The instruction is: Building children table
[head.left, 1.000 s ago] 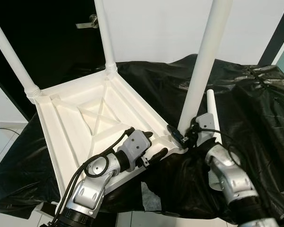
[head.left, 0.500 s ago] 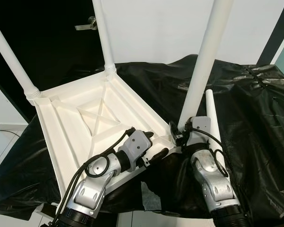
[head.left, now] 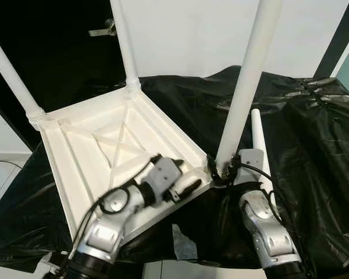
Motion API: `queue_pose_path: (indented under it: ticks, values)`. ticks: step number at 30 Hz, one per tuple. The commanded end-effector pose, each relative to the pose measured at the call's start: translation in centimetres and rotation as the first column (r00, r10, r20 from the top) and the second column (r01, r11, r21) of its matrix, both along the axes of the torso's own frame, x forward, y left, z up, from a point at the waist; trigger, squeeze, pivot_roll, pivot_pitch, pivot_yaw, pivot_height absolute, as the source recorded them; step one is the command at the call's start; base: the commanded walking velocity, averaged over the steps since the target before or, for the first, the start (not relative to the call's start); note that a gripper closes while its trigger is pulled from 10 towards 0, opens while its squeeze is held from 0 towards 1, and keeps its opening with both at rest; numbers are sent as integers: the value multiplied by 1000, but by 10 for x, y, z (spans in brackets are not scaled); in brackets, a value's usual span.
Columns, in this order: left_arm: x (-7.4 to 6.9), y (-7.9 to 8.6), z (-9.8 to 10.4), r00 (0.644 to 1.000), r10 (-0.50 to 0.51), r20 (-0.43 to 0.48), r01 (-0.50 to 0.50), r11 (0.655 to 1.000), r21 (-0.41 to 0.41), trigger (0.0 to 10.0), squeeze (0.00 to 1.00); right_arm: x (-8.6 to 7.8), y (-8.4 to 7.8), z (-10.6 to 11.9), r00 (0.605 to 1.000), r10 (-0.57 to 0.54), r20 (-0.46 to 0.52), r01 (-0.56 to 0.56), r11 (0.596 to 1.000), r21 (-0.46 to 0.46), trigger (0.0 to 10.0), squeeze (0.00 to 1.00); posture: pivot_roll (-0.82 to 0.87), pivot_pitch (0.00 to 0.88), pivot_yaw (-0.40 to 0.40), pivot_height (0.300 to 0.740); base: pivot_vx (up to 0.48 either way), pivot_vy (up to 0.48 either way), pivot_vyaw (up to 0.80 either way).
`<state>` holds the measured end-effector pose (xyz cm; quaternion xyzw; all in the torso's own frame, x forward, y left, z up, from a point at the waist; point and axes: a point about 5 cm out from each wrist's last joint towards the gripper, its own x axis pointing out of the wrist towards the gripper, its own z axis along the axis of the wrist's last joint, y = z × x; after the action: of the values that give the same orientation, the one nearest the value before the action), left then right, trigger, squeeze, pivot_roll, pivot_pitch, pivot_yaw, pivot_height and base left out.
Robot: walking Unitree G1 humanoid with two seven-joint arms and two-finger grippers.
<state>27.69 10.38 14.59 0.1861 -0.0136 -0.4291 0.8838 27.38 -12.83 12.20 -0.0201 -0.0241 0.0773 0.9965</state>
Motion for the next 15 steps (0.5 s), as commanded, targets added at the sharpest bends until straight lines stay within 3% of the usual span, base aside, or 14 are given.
queue_pose_path:
  ticks: [1,5,7,15]
  values:
    - [2,11,-1,1000,24,-15,-24,1000,11,10000,0,-4,-5,-2,1000,5,-6,-5,1000,-9,10000,0,-43,0,12,740,0,0,0]
    - [-3,23,-3,999,0,-42,2,999,48,10000,0,-6,-9,-4,1000,7,-12,-7,1000,-17,10000,0,-42,0,14,740,0,0,0]
    - [-12,35,-8,993,-45,-109,56,994,94,10000,0,-6,-14,-5,1000,-8,-16,8,999,-31,10000,0,-39,0,20,740,0,0,0]
    - [-25,45,-19,971,-102,-218,134,981,139,10000,0,-5,-13,-5,1000,-15,-16,15,1000,-28,10000,0,-35,0,20,740,0,0,0]
